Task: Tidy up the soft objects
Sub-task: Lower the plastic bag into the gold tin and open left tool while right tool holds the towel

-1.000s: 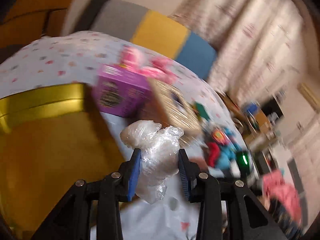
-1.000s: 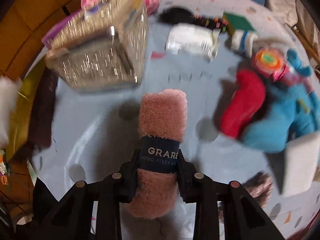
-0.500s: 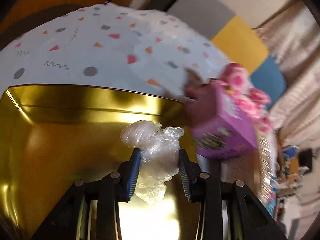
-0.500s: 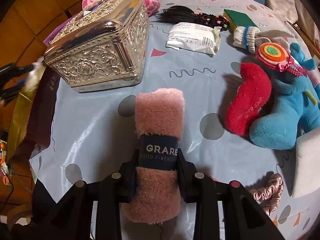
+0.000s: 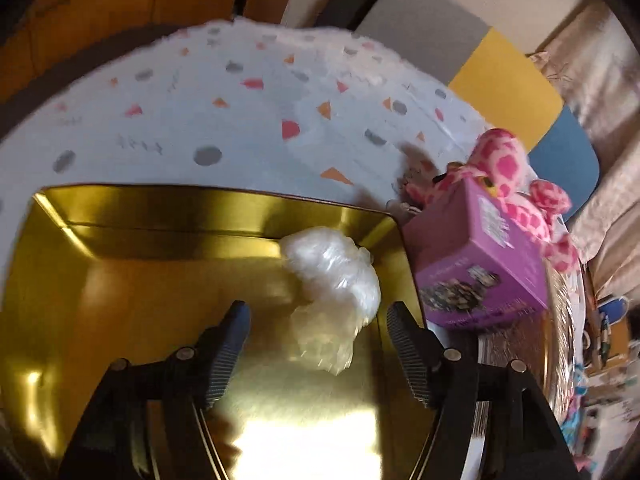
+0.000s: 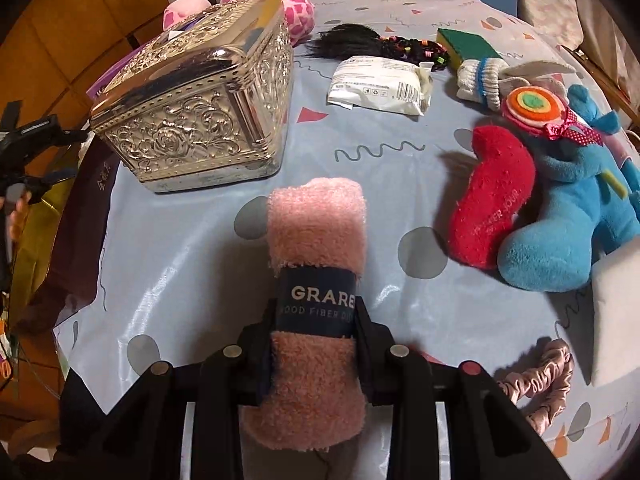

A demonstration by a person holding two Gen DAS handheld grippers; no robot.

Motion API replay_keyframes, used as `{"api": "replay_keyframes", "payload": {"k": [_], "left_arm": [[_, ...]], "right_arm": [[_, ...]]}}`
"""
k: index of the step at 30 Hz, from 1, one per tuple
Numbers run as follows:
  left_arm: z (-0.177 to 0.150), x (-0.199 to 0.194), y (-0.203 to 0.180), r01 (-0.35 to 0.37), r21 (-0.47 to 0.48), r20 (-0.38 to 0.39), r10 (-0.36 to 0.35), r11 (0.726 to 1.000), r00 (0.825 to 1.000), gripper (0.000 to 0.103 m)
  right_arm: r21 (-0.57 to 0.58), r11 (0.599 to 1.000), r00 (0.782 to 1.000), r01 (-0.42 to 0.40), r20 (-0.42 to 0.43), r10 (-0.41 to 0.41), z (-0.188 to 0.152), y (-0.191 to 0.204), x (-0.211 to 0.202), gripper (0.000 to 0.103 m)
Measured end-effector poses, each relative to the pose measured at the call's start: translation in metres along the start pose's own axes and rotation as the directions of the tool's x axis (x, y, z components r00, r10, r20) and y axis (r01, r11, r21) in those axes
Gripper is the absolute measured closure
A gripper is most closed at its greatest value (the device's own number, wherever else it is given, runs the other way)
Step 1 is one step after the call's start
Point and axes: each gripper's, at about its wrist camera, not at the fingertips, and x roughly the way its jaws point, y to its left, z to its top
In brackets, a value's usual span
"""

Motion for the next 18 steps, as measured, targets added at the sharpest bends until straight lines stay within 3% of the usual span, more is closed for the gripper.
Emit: {"api": "replay_keyframes", "payload": {"k": [4,8,11,16,18], "left_arm": [[-0.027,-0.041,-0.004,0.003,0.065,0.085,-0.008,0.998,0.996,0.027],[-0.061,-0.073,-0.006,0.034,0.134,0.122,-0.051,0.990,0.991,0.027],[-0.087,-0.087,-0.010,0.059,0.199,0.124,-0.085,0.978,0.989,0.027],[-0.122,-0.094,-0.017,0.118,0.223,0.049,-0.132,0.968,0.990,0.027],[-0.130,-0.100,-0.021,0.109,0.251,0.060,-0.127,0.962,0.990,0.027]], "right_arm": [[0.001,1.000,1.000,-0.005,-0.007,0.005,0.001,0.001,0.002,0.070],[0.003,1.000,1.000,-0.008,-0.011,0.008,0.006,0.003,0.001,0.070],[0.016,1.000,1.000,0.005,0.003,-0.005,0.005,0.004,0.001,0.070],[0.036,0.998,0.998,0.046,0.034,-0.047,-0.001,0.012,0.000,0.070],[0.032,0.997,0.998,0.063,0.028,-0.064,0.000,0.016,0.000,0.070]]}}
